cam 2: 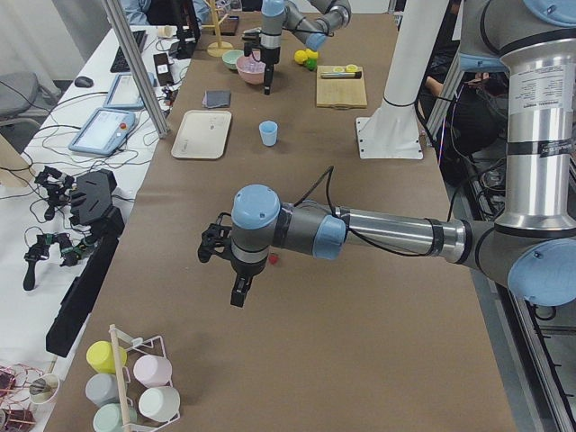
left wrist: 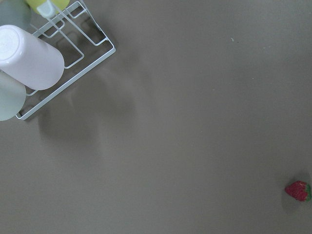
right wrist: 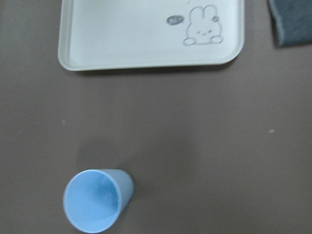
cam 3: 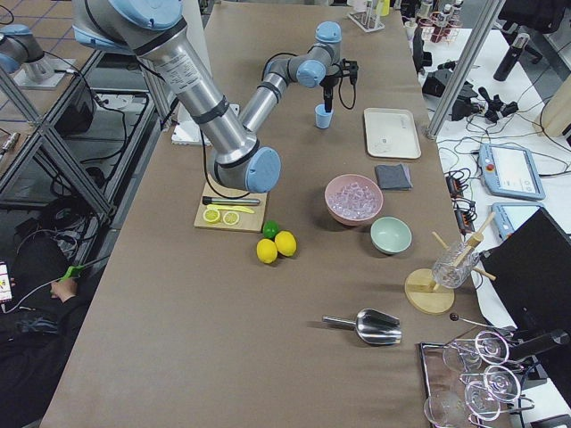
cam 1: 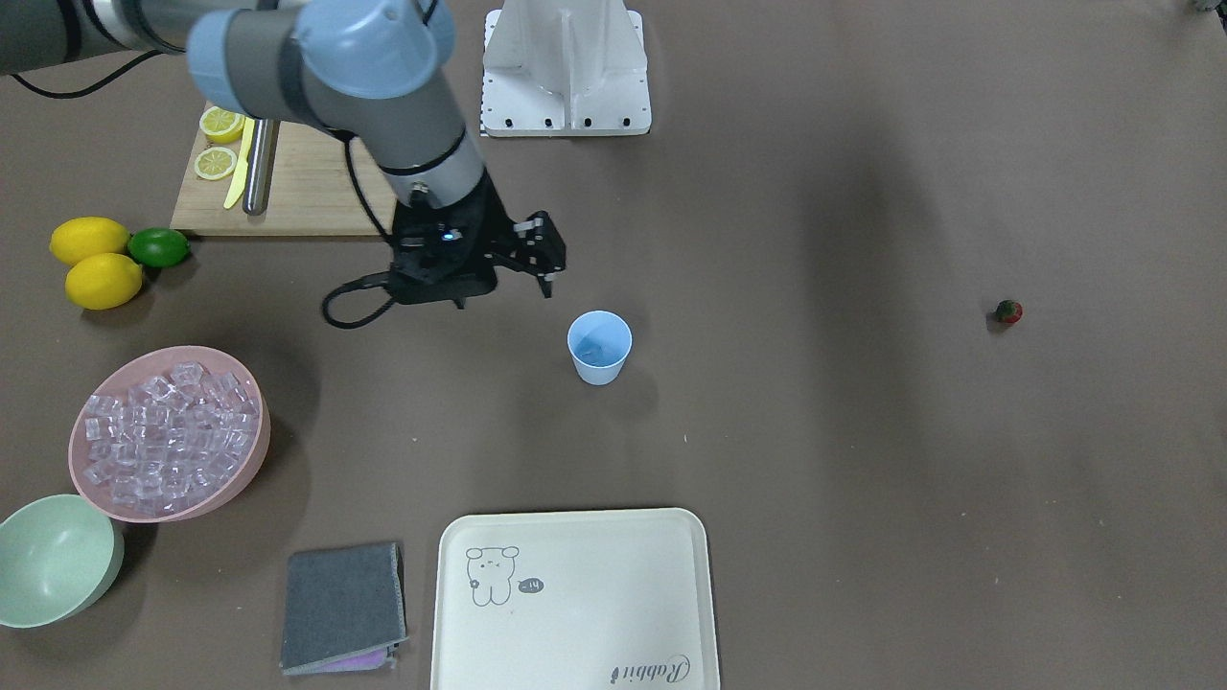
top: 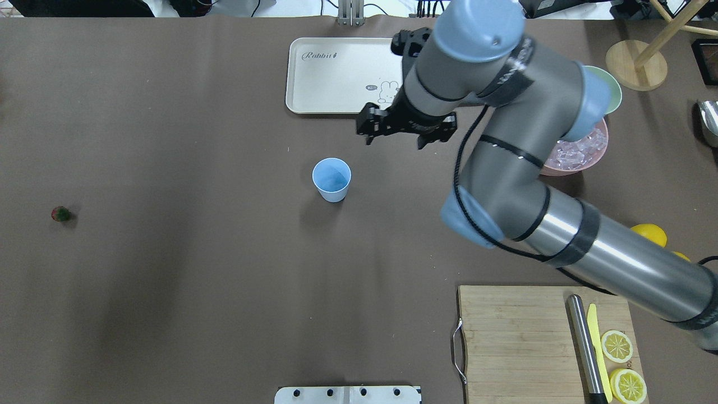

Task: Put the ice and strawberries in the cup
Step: 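Move the right gripper back over the pink ice bowl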

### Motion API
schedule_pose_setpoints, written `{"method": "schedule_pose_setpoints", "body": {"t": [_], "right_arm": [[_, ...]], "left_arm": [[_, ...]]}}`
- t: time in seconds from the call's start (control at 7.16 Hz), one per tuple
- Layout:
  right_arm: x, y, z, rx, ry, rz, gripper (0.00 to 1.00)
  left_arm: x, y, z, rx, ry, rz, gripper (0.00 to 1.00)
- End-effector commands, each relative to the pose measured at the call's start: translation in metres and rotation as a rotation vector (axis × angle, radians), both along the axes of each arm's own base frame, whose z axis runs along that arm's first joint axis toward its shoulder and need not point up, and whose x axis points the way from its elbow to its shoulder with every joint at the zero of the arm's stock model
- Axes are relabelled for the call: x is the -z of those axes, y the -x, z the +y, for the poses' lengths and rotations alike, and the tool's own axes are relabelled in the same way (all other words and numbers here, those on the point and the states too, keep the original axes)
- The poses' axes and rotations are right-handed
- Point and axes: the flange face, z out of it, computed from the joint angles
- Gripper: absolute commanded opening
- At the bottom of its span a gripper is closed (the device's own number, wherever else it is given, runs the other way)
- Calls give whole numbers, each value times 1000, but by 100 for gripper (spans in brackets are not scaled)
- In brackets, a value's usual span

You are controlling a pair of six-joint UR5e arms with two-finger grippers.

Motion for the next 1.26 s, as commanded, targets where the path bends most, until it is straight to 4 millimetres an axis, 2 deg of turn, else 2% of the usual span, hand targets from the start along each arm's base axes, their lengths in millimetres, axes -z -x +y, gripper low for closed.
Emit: {"method": "schedule_pose_setpoints", "body": {"t": [0.0,0.28,0.42,0.56,0.7,0.84,0.98,1.12], "right_arm": [[-61,-93,-46,134,-201,121,100],[-108,-136,-87,314,-325,130,100],[-132,-150,-106,378,-369,151,100],[-155,-154,-120,447,-410,164,100],[-179,-153,-124,508,-425,167,100],[-200,-153,-121,533,-427,167,100],[-236,-150,-122,530,-463,158,100],[-249,-141,-124,522,-496,148,100]], "left_arm": [[1,0,1,-1,-3,0,98],[1,0,3,1,-23,0,98],[-1,0,4,1,-23,0,98],[-1,0,4,1,-23,0,98],[-1,-1,4,0,-21,0,98],[-3,-1,5,0,-18,0,98],[-7,-1,9,-1,-12,0,98],[-6,-1,10,0,-12,0,98]]}}
